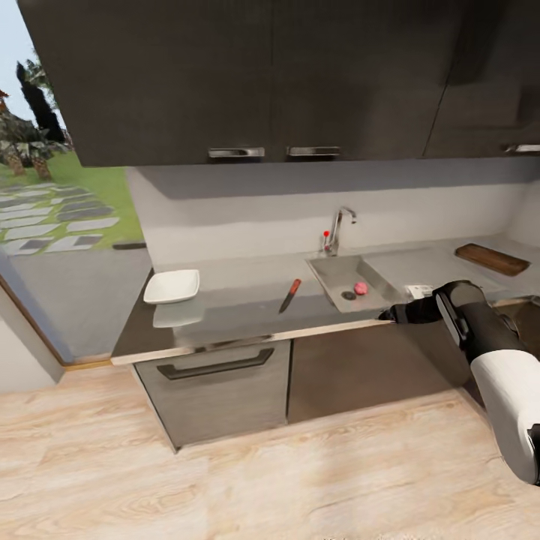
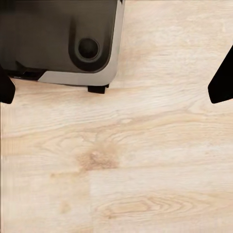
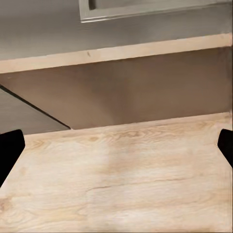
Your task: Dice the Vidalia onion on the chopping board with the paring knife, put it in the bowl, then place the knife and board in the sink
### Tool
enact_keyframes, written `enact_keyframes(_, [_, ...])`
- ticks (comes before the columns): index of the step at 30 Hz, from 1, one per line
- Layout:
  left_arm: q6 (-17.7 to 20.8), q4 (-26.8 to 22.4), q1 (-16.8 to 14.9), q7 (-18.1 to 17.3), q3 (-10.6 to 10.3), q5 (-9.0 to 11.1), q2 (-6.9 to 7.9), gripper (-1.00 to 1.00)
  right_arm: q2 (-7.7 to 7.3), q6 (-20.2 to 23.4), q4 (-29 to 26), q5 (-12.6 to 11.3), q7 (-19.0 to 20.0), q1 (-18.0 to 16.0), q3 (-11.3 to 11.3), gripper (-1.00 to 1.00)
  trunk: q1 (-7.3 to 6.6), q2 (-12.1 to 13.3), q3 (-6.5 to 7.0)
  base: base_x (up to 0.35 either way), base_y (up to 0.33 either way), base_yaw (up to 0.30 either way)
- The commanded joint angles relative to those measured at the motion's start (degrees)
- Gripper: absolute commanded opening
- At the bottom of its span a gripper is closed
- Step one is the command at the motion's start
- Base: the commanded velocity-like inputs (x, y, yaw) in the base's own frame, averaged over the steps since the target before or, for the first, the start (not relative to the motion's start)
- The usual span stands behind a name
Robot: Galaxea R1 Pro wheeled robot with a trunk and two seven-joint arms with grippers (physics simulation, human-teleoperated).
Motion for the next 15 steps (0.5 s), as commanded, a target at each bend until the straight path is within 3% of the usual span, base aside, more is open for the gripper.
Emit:
enact_keyframes(1, [-0.13,-0.03,-0.01,0.01,-0.02,0.29,0.0,1.0,-0.04,0.07,-0.03,0.61,0.52,-0.05,0.12,1.0,0.03,-0.11,-0.09,0.0,-0.243,-0.275])
enact_keyframes(9, [-0.13,-0.03,0.0,0.01,-0.04,0.29,0.0,1.0,0.0,-1.14,2.94,0.73,0.19,-0.04,0.2,1.0,0.03,-0.11,0.2,0.0,-0.243,-0.266])
enact_keyframes(10, [-0.13,-0.03,-0.01,0.01,0.0,0.29,0.0,1.0,0.08,-9.47,11.23,0.84,-2.61,0.03,0.24,1.0,0.03,-0.11,0.26,0.0,-0.242,-0.18])
enact_keyframes(13, [-0.13,-0.03,0.01,0.01,0.02,0.29,0.0,1.0,0.11,-19.85,20.56,0.82,-5.98,0.05,0.26,1.0,0.03,-0.11,0.47,0.0,-0.242,-0.166])
enact_keyframes(15, [-0.13,-0.03,0.0,0.01,0.02,0.29,0.0,1.0,0.13,-33.08,31.64,0.75,-9.33,0.05,0.27,1.0,0.03,-0.11,0.62,0.0,-0.242,-0.154])
